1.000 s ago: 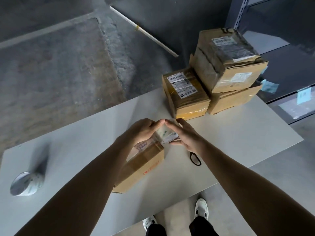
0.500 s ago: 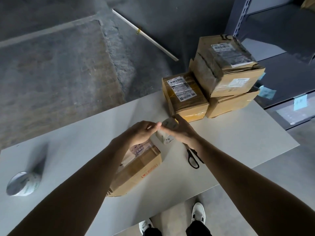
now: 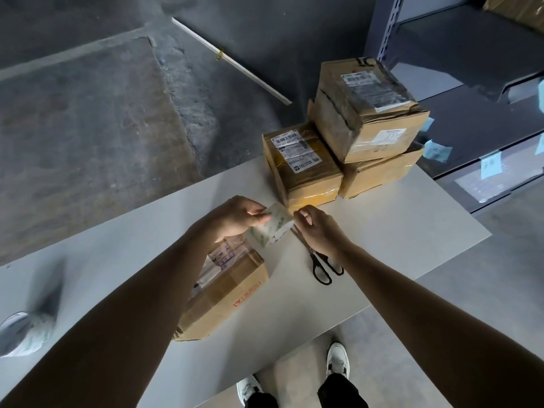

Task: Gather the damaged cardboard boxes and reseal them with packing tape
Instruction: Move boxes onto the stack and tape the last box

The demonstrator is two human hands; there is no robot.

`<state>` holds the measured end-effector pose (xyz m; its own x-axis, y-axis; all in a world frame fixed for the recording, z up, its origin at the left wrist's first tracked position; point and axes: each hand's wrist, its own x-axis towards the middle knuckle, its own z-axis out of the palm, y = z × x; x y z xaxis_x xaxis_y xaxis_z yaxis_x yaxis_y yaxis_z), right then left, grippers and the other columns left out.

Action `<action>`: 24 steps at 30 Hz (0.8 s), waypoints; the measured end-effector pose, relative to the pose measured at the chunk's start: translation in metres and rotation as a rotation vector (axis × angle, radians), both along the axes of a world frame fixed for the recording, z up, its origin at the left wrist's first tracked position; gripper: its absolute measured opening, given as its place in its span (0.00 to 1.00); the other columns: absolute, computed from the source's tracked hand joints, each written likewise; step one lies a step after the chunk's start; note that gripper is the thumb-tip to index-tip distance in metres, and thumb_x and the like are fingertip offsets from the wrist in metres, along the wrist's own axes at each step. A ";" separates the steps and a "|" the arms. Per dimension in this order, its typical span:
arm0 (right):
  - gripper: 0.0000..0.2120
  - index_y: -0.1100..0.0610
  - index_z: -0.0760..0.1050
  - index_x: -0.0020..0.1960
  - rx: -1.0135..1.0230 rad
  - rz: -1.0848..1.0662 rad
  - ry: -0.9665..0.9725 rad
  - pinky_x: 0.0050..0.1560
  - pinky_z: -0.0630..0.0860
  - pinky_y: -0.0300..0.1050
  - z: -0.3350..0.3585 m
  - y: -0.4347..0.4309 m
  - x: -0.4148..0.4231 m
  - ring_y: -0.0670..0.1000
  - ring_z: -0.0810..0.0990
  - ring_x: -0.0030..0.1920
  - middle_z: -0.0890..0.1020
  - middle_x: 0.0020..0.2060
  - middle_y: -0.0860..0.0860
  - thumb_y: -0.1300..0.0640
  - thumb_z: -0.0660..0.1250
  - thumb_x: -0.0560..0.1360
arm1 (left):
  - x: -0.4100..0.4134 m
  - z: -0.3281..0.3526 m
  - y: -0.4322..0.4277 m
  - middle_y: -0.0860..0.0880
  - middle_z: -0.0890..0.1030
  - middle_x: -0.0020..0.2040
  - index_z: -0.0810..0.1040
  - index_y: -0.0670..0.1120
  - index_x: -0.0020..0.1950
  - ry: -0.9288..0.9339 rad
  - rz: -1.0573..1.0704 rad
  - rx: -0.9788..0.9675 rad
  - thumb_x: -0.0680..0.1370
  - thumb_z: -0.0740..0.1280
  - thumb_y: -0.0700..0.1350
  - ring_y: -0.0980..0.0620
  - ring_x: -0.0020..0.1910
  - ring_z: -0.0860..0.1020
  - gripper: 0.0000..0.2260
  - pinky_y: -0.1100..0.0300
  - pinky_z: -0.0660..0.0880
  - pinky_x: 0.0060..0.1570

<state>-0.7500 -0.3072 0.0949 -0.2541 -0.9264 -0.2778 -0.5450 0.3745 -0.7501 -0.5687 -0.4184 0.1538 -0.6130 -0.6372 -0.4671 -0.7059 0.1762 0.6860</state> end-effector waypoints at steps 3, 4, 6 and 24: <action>0.12 0.62 0.75 0.60 0.032 -0.027 0.102 0.53 0.80 0.48 -0.013 0.026 -0.008 0.59 0.81 0.57 0.82 0.58 0.59 0.56 0.64 0.81 | -0.002 0.003 0.000 0.47 0.83 0.57 0.81 0.43 0.62 -0.031 -0.003 0.045 0.81 0.66 0.49 0.50 0.53 0.81 0.14 0.61 0.77 0.41; 0.11 0.62 0.75 0.59 0.051 -0.039 0.123 0.53 0.80 0.50 -0.018 0.034 -0.009 0.59 0.81 0.56 0.82 0.56 0.59 0.58 0.65 0.80 | -0.003 0.003 0.000 0.47 0.83 0.56 0.82 0.44 0.62 -0.040 0.000 0.057 0.81 0.66 0.49 0.49 0.54 0.81 0.13 0.59 0.78 0.43; 0.09 0.61 0.75 0.57 0.122 -0.043 0.169 0.51 0.80 0.50 -0.027 0.045 -0.011 0.59 0.80 0.54 0.81 0.53 0.59 0.59 0.67 0.78 | -0.003 0.003 0.001 0.47 0.83 0.54 0.81 0.45 0.61 -0.064 0.003 0.050 0.81 0.66 0.48 0.49 0.52 0.81 0.12 0.61 0.77 0.39; 0.10 0.63 0.70 0.62 0.221 0.109 0.435 0.55 0.73 0.51 -0.037 0.069 0.002 0.61 0.75 0.58 0.73 0.56 0.60 0.60 0.60 0.82 | 0.005 0.001 0.001 0.48 0.84 0.57 0.80 0.47 0.64 -0.096 0.113 0.054 0.80 0.68 0.51 0.47 0.57 0.81 0.15 0.53 0.79 0.47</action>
<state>-0.7485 -0.2387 0.0577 -0.2947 -0.8849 -0.3607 -0.8346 0.4222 -0.3538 -0.5637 -0.4173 0.1546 -0.4902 -0.6720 -0.5551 -0.7817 0.0572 0.6211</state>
